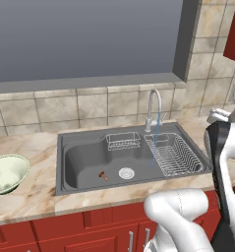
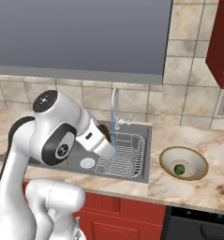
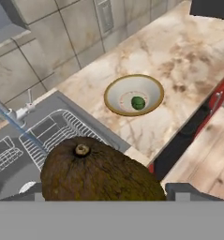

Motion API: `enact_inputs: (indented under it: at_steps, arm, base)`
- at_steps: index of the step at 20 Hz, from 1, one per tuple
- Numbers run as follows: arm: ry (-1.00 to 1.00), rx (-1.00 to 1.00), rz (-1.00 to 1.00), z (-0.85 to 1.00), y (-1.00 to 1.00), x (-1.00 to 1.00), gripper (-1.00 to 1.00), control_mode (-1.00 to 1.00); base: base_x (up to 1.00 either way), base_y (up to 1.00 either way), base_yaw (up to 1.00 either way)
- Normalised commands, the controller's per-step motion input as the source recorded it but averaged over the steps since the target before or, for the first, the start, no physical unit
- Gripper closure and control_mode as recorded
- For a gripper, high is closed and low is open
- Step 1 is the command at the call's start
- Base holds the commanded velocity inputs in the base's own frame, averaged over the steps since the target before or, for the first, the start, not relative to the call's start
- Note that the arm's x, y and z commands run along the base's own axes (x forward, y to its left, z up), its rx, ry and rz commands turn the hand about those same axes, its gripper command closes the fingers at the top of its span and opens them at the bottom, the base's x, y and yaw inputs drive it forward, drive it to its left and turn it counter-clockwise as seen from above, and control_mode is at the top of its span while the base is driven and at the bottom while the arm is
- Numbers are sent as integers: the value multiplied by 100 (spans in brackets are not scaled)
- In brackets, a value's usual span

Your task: Pick the avocados from the sink and place them in one bowl. Place the mushroom in the other bowl. Then turn off the sink faucet.

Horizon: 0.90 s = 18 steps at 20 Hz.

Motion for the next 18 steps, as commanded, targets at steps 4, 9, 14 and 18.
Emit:
enact_inputs:
  at_steps: [4,9,14,18]
  arm:
    - [-16,16,0,7,-53,0,100,-100]
    - [-8,15,0,0,-41,0,100,-100]
    - [-1,12,0,0,-23,4,100,-100]
    - [1,8,0,0,-26,12,100,-100]
  base:
    - [0,0,0]
    - [0,0,0]
    - [0,0,0]
    - [0,0,0]
